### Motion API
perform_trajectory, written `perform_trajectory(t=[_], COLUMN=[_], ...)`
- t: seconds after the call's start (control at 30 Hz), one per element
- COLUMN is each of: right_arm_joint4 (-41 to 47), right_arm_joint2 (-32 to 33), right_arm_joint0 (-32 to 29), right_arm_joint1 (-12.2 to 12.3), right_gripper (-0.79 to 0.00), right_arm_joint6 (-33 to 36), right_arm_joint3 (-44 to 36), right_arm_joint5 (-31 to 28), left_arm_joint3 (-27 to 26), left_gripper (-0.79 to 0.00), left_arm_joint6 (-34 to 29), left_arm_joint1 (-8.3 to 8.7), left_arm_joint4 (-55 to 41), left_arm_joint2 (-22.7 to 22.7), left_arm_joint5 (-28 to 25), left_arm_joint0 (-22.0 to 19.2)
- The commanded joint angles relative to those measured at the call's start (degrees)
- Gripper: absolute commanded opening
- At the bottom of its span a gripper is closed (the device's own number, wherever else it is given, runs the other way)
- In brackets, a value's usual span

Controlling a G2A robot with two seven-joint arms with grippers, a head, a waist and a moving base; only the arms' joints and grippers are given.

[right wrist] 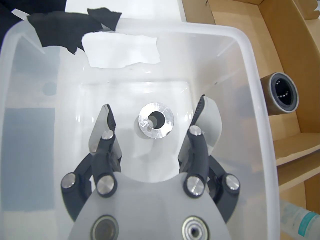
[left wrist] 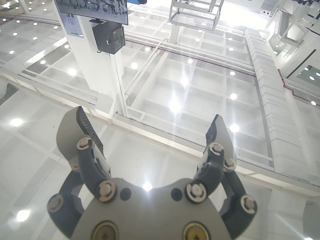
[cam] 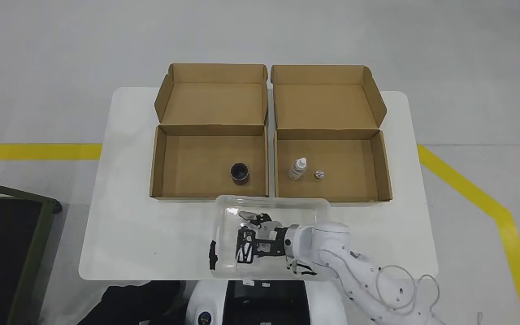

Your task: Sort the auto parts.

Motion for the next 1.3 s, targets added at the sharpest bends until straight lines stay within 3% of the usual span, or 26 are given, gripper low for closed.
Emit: perform_trajectory(t=[0.0, 0.2, 0.4, 0.6, 0.67, 1.27], right_arm_joint4=[-0.1, 0.1, 0.6, 1.3, 1.7, 15.3], right_arm_joint2=[-0.2, -0.5, -0.4, 0.1, 0.5, 7.8], right_arm_joint0=[0.2, 0.7, 1.0, 1.0, 0.8, -2.4], right_arm_joint1=[-0.1, -0.3, -0.5, -0.4, -0.3, 1.1], right_gripper=[-0.259, -0.394, -0.462, -0.730, -0.785, -0.785], right_arm_joint6=[-0.1, -0.5, -0.7, -0.3, -0.2, -3.3], right_arm_joint3=[0.6, 2.5, 3.1, 2.2, 1.5, -9.0], right_arm_joint5=[0.2, 0.8, 0.9, 0.1, -0.2, -4.8], left_arm_joint3=[0.0, 0.0, 0.0, 0.0, 0.0, 0.0], left_gripper=[0.000, 0.000, 0.000, 0.000, 0.000, 0.000], left_arm_joint6=[0.0, 0.0, 0.0, 0.0, 0.0, 0.0], left_arm_joint1=[0.00, 0.00, 0.00, 0.00, 0.00, 0.00], left_arm_joint4=[0.0, 0.0, 0.0, 0.0, 0.0, 0.0], left_arm_joint2=[0.0, 0.0, 0.0, 0.0, 0.0, 0.0], left_arm_joint5=[0.0, 0.0, 0.0, 0.0, 0.0, 0.0], left_arm_joint0=[0.0, 0.0, 0.0, 0.0, 0.0, 0.0])
